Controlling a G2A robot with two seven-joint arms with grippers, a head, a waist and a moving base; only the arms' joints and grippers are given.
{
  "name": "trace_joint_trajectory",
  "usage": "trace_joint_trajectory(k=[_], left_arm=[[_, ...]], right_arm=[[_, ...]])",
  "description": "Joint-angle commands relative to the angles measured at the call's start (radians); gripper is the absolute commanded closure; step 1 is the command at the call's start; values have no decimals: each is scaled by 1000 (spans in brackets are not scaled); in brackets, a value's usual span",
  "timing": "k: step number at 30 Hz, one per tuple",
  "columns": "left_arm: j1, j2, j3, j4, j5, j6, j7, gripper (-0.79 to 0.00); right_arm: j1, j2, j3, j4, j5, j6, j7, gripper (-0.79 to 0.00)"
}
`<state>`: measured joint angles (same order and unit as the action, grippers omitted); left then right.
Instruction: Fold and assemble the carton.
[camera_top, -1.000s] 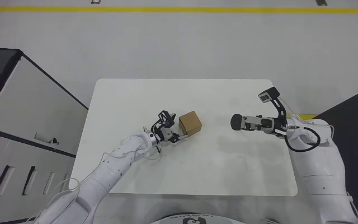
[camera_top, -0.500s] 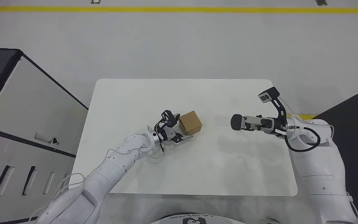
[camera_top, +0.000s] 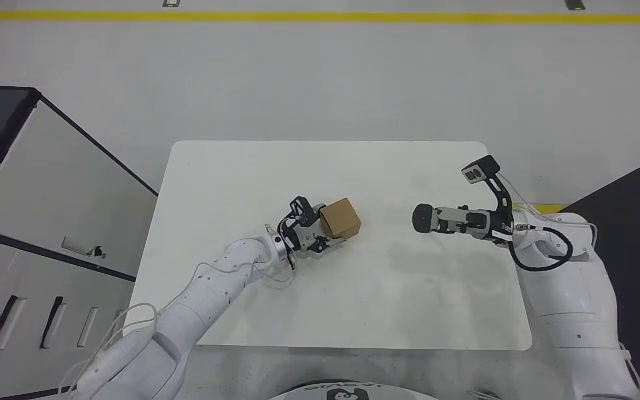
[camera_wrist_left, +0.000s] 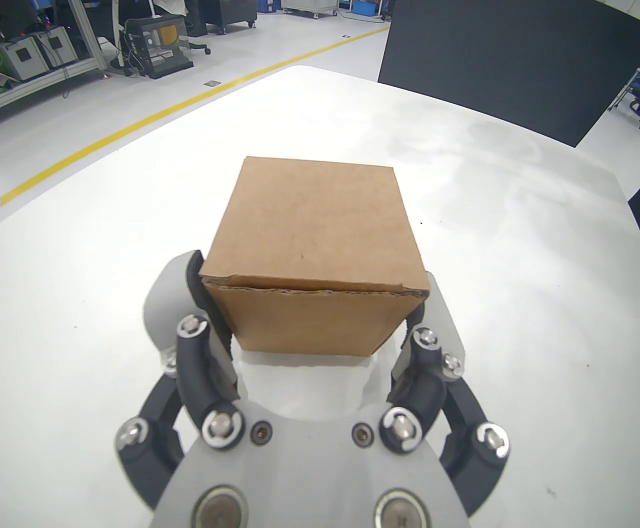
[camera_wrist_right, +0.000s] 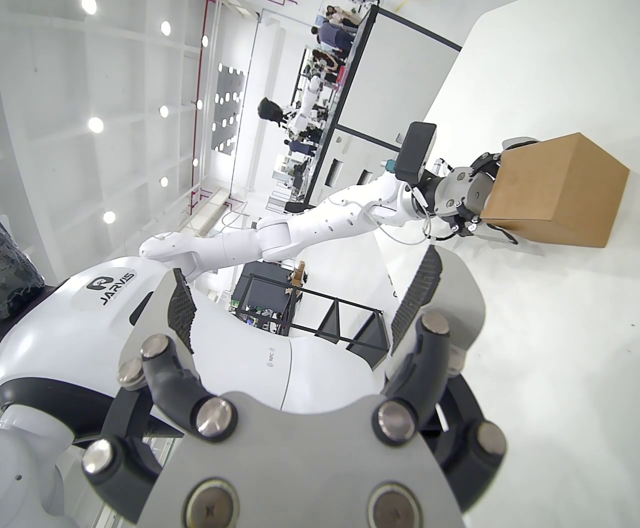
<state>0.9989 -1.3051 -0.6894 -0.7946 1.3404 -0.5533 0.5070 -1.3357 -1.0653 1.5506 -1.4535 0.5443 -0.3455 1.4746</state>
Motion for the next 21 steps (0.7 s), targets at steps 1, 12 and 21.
trace_joint_trajectory(k=[1,12,21], left_arm=[[-3,-3,0,9,-1,-3,5,0],[18,29,-53,-59,20,-104,25,0],[162,130,-234,-415,24,-265,-149,0]], right_arm=[[0,0,0,0,0,0,0,-785],[0,0,0,0,0,0,0,-785],[0,0,0,0,0,0,0,-785]])
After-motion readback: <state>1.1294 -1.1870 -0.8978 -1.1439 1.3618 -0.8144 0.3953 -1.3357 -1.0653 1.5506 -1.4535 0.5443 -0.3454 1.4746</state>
